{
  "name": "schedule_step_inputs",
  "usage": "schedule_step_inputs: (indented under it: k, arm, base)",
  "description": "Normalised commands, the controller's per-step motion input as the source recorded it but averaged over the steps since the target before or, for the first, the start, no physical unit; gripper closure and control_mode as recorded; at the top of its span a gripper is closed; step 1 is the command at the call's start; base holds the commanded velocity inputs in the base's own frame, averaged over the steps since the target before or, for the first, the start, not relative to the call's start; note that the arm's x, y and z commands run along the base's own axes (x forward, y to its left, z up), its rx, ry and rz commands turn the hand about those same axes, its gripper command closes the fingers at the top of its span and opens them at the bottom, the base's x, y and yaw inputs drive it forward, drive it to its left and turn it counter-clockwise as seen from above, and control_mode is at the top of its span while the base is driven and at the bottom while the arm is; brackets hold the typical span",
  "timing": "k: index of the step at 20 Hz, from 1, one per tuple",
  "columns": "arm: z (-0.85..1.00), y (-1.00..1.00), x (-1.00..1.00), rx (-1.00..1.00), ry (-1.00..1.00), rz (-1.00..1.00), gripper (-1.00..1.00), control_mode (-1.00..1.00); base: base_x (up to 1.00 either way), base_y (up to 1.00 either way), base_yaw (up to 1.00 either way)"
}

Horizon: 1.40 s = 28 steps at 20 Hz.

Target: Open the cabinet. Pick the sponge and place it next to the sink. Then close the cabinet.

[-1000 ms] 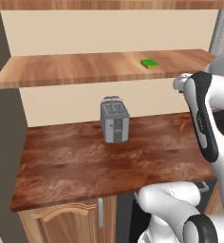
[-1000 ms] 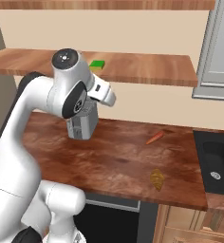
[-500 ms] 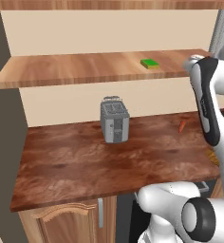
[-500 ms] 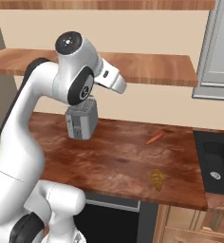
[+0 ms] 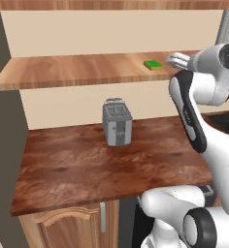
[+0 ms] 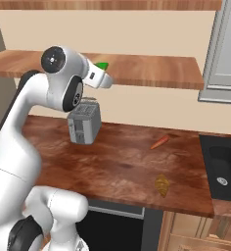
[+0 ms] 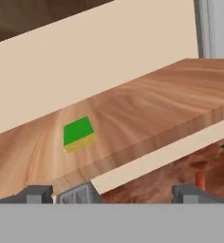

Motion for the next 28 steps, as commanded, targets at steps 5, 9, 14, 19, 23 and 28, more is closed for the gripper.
schedule_step_inputs:
  k: [5, 9, 14, 19, 23, 28]
  arm:
    - [0.35, 0.23, 0.36, -0.07, 0.04, 0.00, -1.00, -1.00]
    - [0.52, 0.01, 0.37, -0.09, 0.09, 0.00, -1.00, -1.00]
    - [0.17, 0.00, 0.32, -0.09, 0.10, 0.02, -1.00, -1.00]
    - [-0.13, 0.00, 0.11, -0.06, 0.12, 0.15, -1.00, -1.00]
    - [-0.38, 0.00, 0.09, -0.02, 0.11, 0.18, -1.00, -1.00]
    - [-0.26, 0.05, 0.16, -0.05, 0.02, 0.13, -1.00, -1.00]
  base:
    - [0.00, 0.00, 0.00]
    - [0.00, 0.00, 0.00]
    - [0.00, 0.00, 0.00]
    - [0.00, 0.00, 0.00]
    - [0.00, 0.00, 0.00]
    - [0.00, 0.00, 0.00]
